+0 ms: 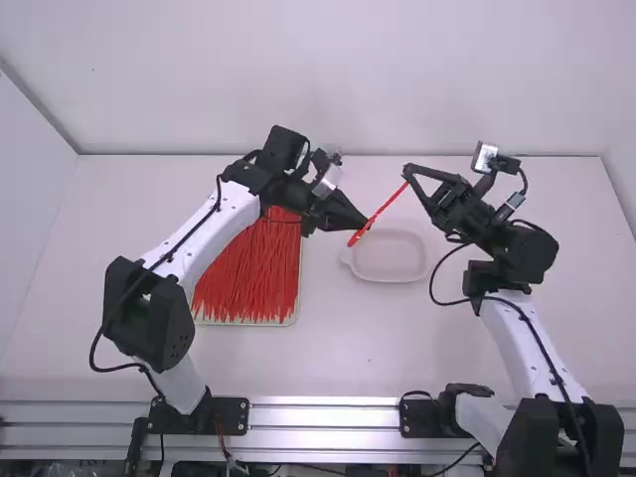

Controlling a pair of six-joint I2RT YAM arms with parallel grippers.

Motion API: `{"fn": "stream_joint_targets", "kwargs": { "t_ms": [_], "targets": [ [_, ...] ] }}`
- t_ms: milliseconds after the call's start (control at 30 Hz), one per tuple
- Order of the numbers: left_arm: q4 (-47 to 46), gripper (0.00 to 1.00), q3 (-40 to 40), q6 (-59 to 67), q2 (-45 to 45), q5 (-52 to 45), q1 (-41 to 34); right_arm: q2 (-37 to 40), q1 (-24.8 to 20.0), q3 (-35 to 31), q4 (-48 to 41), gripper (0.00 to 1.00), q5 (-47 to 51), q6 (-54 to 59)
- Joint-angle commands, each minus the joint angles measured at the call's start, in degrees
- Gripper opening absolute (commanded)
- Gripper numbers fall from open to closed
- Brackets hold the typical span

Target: Fasten the cable tie

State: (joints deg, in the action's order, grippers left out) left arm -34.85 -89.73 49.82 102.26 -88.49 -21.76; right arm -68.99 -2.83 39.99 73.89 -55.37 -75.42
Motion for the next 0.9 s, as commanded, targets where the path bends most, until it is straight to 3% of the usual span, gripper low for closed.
{"fn": "stream_joint_targets", "kwargs": {
  "t_ms": [0,400,667,700,733,767,833,867],
  "targets": [
    [-2.49,0.02,1.44,8.35,-0.92,0.85,0.81,0.83,-3.02,1.42,2.67,0.00,5.46,-3.32],
    [-1.01,0.02,5.81,9.16,-0.92,0.90,0.79,0.83,-9.57,2.23,6.95,0.00,5.66,-8.81],
    [0.46,0.02,5.79,8.41,-0.92,0.76,1.07,0.83,-9.33,2.43,6.91,0.01,5.27,-8.76],
    [0.96,0.01,5.79,8.07,-0.92,0.61,1.31,0.83,-8.76,2.43,6.95,0.21,5.18,-8.76],
    [1.09,0.02,5.79,8.09,-0.92,0.48,1.36,0.83,-8.59,2.43,6.93,0.24,5.18,-8.79],
    [1.44,0.02,5.79,8.13,-0.92,-0.17,1.86,0.83,-7.96,2.43,6.91,0.39,5.05,-8.72],
    [2.67,0.02,5.79,8.09,-0.92,-1.49,2.67,0.83,-6.99,2.43,6.99,0.52,4.00,-6.71],
    [2.71,0.02,5.79,8.09,-0.92,-1.49,2.73,0.83,-6.93,2.43,6.97,0.53,3.89,-6.58]
  ]
}}
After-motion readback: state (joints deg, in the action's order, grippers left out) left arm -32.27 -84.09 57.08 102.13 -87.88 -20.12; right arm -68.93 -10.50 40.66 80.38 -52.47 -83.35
